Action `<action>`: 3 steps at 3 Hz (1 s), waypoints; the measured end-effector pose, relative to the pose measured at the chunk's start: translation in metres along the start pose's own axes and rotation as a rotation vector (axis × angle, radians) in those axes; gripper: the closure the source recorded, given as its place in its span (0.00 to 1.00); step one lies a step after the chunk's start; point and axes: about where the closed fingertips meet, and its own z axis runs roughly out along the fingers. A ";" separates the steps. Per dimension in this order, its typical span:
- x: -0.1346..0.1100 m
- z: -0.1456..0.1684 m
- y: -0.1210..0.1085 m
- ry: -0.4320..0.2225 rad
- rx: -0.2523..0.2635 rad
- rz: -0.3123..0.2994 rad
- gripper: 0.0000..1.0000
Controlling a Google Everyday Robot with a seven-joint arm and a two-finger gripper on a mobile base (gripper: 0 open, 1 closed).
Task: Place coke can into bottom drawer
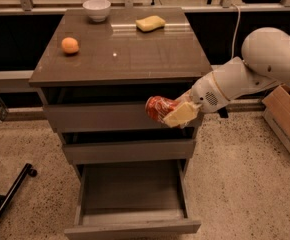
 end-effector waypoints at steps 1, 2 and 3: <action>0.003 0.011 0.000 0.027 -0.006 -0.014 1.00; 0.018 0.032 0.003 0.025 0.003 -0.011 1.00; 0.052 0.062 0.003 -0.020 0.027 0.041 1.00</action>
Offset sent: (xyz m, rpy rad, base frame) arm -0.0145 0.0183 -0.0763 -0.0240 -0.0117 -0.0260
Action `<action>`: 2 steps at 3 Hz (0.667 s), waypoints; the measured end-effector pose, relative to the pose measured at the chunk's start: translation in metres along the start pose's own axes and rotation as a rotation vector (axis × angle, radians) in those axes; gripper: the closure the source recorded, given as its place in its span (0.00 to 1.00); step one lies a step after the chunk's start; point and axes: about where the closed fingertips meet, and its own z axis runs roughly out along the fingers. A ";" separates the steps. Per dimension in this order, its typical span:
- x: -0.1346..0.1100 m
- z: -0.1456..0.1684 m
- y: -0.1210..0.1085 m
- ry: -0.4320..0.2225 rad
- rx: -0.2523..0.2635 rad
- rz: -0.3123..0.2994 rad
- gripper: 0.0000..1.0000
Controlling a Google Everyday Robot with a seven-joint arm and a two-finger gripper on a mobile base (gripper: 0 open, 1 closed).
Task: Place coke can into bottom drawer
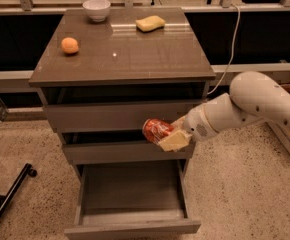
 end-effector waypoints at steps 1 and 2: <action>0.039 0.024 -0.008 -0.082 0.012 0.048 1.00; 0.095 0.054 -0.025 -0.177 -0.009 0.109 1.00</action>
Offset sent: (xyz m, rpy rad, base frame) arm -0.0158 -0.0560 -0.1639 0.2799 0.0126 -0.1830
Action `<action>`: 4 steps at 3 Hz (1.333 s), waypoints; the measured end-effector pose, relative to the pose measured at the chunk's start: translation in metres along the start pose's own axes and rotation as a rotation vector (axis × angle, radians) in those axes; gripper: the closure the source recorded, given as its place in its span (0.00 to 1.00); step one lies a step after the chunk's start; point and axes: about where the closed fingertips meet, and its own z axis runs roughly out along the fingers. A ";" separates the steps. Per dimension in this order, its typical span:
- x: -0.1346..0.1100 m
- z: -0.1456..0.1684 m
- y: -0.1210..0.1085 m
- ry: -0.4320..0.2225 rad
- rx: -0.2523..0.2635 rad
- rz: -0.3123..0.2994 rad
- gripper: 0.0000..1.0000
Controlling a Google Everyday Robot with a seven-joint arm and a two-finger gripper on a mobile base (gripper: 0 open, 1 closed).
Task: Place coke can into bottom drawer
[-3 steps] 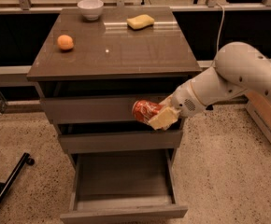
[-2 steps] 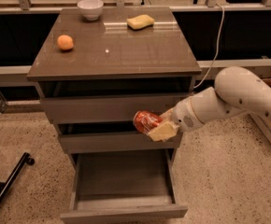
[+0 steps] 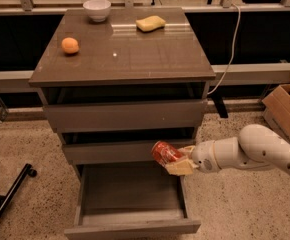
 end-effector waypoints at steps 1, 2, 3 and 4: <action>0.001 0.002 0.000 0.001 -0.004 0.003 1.00; 0.017 0.027 -0.004 0.056 -0.015 0.008 1.00; 0.053 0.057 -0.018 0.084 -0.046 0.045 1.00; 0.092 0.095 -0.039 0.076 -0.085 0.078 1.00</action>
Offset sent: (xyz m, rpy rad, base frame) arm 0.0021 0.0246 -0.0702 -0.1014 0.0882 0.0500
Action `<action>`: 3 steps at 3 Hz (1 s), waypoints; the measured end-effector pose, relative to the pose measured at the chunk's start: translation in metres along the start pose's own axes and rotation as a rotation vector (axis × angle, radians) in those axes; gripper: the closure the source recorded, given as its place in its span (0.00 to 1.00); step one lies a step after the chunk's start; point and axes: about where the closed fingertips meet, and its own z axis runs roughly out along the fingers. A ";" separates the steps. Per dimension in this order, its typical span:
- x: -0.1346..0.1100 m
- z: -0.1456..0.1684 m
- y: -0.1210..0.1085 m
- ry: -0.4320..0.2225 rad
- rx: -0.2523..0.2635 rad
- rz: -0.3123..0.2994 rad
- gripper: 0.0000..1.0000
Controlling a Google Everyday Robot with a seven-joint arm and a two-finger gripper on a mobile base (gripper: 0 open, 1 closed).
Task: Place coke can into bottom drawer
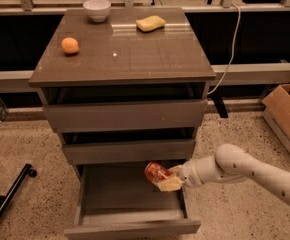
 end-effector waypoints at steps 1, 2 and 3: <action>0.012 0.015 -0.002 0.009 -0.024 0.026 1.00; 0.020 0.033 -0.006 0.036 -0.047 0.045 1.00; 0.031 0.068 -0.029 0.025 -0.055 0.026 1.00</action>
Offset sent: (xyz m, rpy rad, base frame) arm -0.0017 0.0202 -0.0548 -0.0084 0.1125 0.0302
